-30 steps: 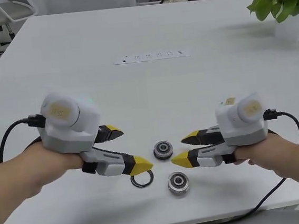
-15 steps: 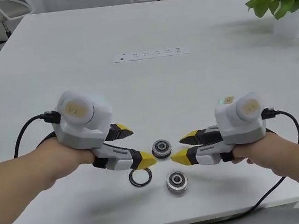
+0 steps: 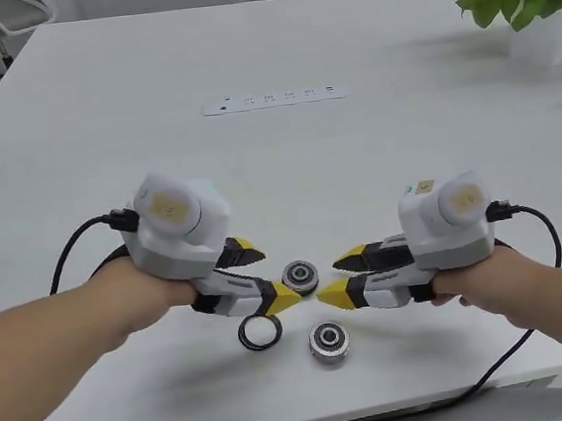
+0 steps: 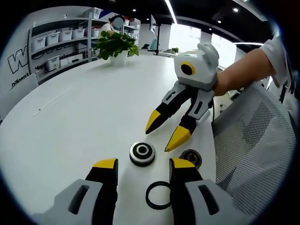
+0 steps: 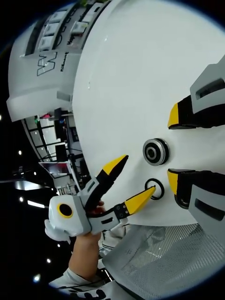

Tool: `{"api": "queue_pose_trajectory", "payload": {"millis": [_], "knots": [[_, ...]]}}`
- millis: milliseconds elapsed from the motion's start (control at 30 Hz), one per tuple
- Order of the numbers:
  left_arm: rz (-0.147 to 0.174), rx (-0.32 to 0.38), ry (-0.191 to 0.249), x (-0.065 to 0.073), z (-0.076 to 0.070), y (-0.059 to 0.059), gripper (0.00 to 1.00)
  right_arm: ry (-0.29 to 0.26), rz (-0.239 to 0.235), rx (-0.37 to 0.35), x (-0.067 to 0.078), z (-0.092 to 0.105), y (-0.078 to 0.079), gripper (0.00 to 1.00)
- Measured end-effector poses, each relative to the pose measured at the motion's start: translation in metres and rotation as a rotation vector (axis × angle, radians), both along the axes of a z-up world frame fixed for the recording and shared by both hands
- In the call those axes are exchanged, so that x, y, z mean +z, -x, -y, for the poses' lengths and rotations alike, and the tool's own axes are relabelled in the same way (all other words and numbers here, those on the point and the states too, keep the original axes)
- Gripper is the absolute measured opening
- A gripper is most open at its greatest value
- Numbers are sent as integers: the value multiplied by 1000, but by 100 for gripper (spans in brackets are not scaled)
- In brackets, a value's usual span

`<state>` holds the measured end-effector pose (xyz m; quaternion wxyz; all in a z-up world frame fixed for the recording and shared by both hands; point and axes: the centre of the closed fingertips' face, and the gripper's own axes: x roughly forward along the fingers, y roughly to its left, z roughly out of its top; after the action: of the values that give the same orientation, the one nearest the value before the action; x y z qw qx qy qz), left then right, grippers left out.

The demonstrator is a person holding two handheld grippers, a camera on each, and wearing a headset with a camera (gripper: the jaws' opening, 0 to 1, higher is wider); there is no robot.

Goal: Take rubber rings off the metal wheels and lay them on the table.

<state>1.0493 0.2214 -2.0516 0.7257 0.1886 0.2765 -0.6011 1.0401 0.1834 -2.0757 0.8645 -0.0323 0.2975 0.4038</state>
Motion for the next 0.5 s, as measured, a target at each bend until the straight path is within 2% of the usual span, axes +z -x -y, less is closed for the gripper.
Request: {"api": "queue_pose_trajectory", "payload": {"millis": [267, 500], "knots": [[-9, -16, -10, -9, 5, -1, 34, 0, -5, 3, -1, -1, 1, 32], [-5, -37, -16, -12, 11, -1, 27, -1, -9, 5, -2, -1, 2, 32]]}}
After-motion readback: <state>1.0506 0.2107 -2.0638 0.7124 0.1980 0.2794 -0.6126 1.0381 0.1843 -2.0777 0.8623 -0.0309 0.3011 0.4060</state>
